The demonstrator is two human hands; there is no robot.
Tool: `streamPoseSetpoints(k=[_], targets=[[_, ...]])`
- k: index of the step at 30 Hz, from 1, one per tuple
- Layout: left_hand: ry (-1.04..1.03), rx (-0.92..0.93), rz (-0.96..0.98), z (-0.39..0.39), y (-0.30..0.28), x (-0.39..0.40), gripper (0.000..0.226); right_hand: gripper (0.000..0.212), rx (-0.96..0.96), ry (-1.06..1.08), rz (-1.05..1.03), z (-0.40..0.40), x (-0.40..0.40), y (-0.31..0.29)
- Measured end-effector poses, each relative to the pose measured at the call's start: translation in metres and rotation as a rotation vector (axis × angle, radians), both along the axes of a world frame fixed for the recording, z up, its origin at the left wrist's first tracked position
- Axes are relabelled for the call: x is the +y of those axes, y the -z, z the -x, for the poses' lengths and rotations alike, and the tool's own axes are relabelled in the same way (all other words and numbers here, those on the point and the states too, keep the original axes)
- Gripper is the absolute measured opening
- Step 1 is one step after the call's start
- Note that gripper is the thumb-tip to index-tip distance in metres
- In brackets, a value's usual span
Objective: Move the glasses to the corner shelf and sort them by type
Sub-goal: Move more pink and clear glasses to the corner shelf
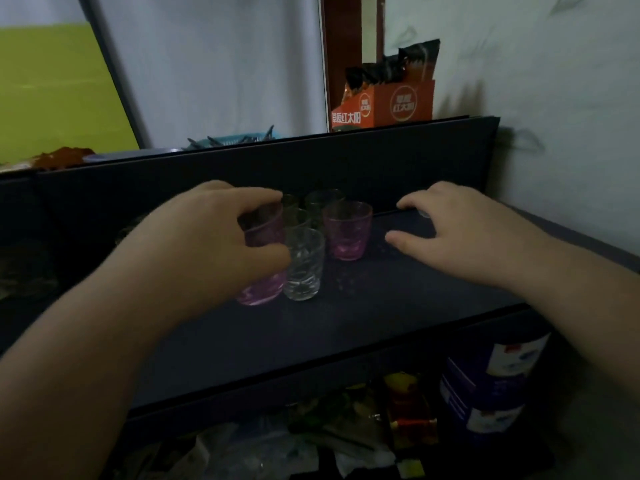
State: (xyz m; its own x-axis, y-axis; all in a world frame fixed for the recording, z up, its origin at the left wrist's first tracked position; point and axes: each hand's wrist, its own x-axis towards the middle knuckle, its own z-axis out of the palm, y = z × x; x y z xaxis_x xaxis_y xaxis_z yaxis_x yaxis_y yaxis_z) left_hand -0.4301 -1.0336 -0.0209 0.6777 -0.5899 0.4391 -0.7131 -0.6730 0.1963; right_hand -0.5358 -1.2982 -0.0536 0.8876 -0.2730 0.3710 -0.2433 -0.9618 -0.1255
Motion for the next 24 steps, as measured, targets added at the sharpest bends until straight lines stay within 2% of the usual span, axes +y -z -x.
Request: streamPoseSetpoints(k=[8, 11, 15, 24], targets=[[0.22, 0.008, 0.039, 0.007, -0.028, -0.08, 0.065, 0.075, 0.004, 0.025, -0.046, 0.01, -0.025, 0.02], [0.26, -0.013, -0.059, 0.008, -0.012, -0.115, 0.07, 0.076, -0.002, 0.027, -0.07, 0.014, -0.034, 0.023], [0.221, -0.097, -0.258, 0.003, 0.021, -0.139, 0.069, 0.068, -0.016, 0.035, -0.1, 0.02, -0.042, 0.028], [0.112, -0.082, -0.357, 0.0, 0.048, -0.152, 0.071, 0.065, -0.023, 0.024, -0.095, 0.032, -0.051, 0.038]])
